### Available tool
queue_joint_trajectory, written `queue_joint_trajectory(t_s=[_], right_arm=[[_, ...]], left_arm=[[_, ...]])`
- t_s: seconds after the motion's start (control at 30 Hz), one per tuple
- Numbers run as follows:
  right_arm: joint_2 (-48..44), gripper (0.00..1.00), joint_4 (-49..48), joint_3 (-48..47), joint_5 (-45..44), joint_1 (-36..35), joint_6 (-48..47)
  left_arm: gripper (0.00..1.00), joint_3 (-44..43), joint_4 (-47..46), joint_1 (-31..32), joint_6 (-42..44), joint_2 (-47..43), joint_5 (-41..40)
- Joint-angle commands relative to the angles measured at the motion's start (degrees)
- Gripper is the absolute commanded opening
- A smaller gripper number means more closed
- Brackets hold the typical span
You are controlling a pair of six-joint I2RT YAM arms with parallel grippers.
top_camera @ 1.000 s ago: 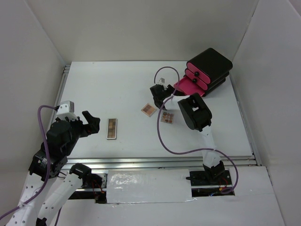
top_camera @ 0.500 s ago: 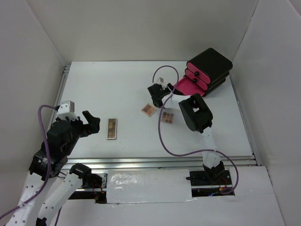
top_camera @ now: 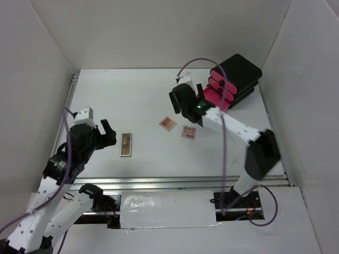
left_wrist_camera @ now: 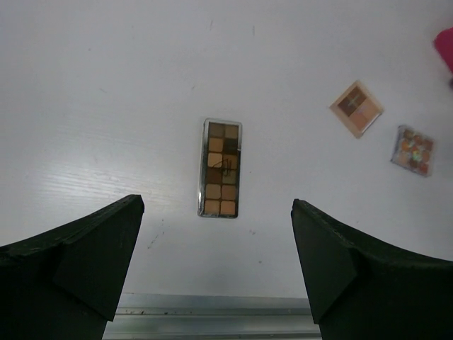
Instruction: Organize the makeup
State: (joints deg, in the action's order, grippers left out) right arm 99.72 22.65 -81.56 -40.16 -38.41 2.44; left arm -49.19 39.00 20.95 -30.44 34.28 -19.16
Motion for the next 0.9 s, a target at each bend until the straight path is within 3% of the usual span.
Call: queue_joint_trajectory(t_s=[0.0, 0.07, 0.3, 0.37, 0.5, 0.63, 0.87], right_arm=[[-21.55, 1.00, -5.15, 15.22, 15.80, -3.41, 13.81], [-30.67, 1.00, -8.75, 20.89, 19.23, -6.91, 18.82], [-39.86, 1.00, -4.81, 30.74, 22.05, -17.04, 27.88], [-43.45, 1.00, -7.08, 33.29, 28.01, -18.27, 28.59], [-48.56, 1.00, -11.48, 40.50, 33.30, -21.95, 29.99], [-52.77, 1.00, -12.90, 44.02, 33.66, -23.64, 31.40], [-58.58, 1.00, -11.85, 46.58, 37.44, -25.48, 32.19]], left_arm=[[0.99, -2.84, 0.37, 0.06, 0.11, 9.37, 1.40], [0.99, -6.08, 2.20, -0.12, 0.46, 17.78, 2.63], [0.99, -11.37, 1.70, -2.48, 2.30, 41.46, 7.98], [0.99, -11.02, 0.12, -7.90, 2.92, 45.95, 18.50], [0.99, -9.87, -6.12, -9.00, 2.22, 49.91, 25.65], [0.99, -12.07, -5.08, -5.31, 1.08, 55.61, 18.64], [0.99, -9.88, -4.99, -5.13, -3.21, 62.75, 10.30]])
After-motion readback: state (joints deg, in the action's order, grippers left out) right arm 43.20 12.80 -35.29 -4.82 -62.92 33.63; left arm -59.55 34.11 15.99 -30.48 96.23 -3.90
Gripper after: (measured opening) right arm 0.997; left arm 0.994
